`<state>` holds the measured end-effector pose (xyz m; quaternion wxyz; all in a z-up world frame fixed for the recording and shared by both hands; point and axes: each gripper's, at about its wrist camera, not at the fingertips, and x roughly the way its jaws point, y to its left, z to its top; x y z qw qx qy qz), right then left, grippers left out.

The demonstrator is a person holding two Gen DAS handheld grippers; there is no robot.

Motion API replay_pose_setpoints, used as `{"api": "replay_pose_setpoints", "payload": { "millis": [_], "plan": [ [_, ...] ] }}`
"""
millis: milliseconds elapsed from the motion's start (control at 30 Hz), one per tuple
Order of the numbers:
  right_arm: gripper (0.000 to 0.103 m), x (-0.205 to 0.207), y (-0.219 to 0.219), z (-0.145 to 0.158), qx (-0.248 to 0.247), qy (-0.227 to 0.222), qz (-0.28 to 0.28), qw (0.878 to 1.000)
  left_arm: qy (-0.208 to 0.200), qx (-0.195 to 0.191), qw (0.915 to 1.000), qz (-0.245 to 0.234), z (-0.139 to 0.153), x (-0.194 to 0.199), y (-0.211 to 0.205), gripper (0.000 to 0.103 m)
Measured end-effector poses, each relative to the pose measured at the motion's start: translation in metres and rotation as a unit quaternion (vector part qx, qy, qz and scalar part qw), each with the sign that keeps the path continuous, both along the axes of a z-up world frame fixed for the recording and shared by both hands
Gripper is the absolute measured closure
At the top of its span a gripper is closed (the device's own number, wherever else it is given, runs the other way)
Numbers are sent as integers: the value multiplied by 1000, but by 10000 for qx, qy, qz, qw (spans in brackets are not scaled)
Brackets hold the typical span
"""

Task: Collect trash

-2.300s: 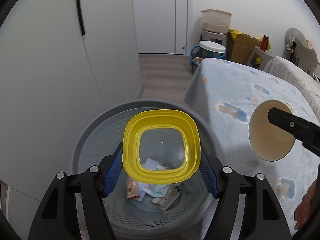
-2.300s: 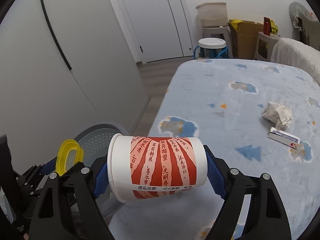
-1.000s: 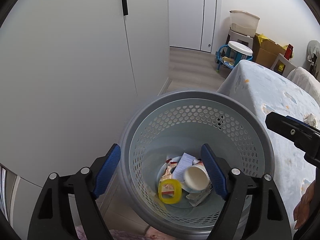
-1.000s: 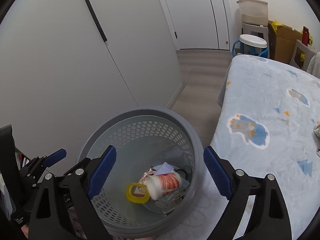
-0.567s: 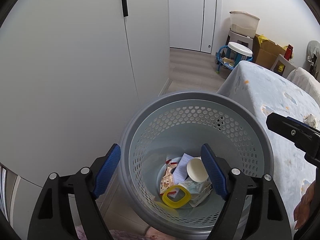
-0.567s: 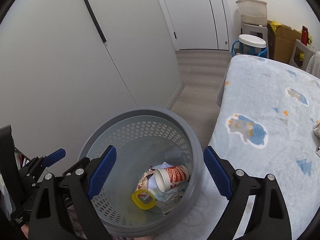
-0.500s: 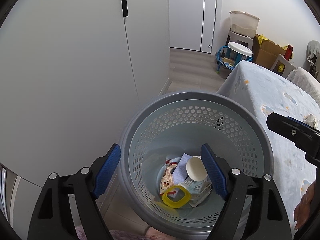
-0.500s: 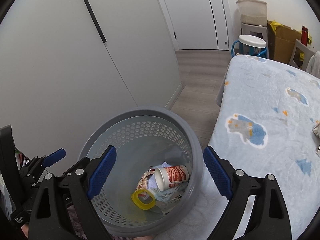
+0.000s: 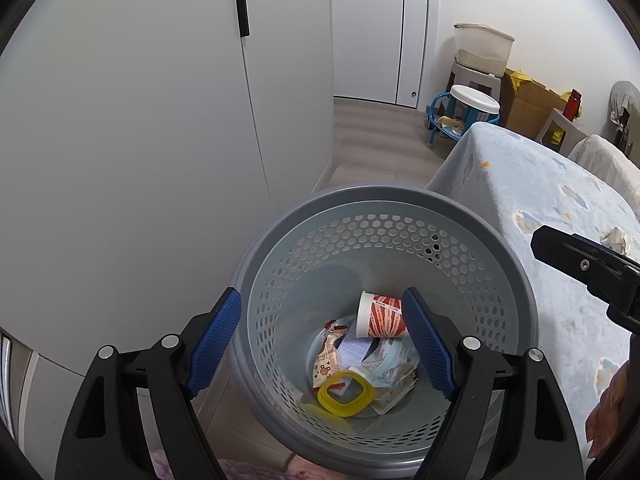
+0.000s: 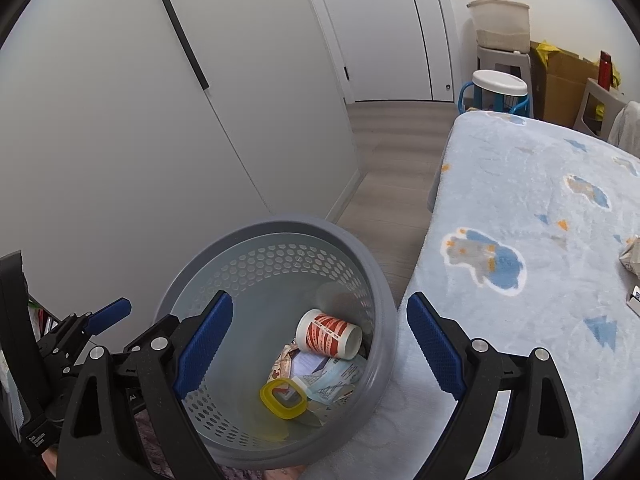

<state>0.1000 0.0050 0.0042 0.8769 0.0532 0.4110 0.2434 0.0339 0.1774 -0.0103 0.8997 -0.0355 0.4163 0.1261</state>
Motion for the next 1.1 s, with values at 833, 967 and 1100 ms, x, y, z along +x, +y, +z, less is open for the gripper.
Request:
{"api": "replay_pose_setpoints", "payload": {
  "millis": [833, 967, 1100],
  "plan": [
    [16, -19, -92, 4, -28, -2, -853, 9964, -83, -43, 9975, -706, 2, 3, -73, 24],
    [16, -20, -115, 2, -22, 17, -1080, 9941, -85, -39, 9962, -865, 0, 3, -91, 24],
    [16, -24, -141, 1, -7, 35, -1384, 9904, -109, -100, 9948, -1004, 0, 2, -105, 24]
  ]
}}
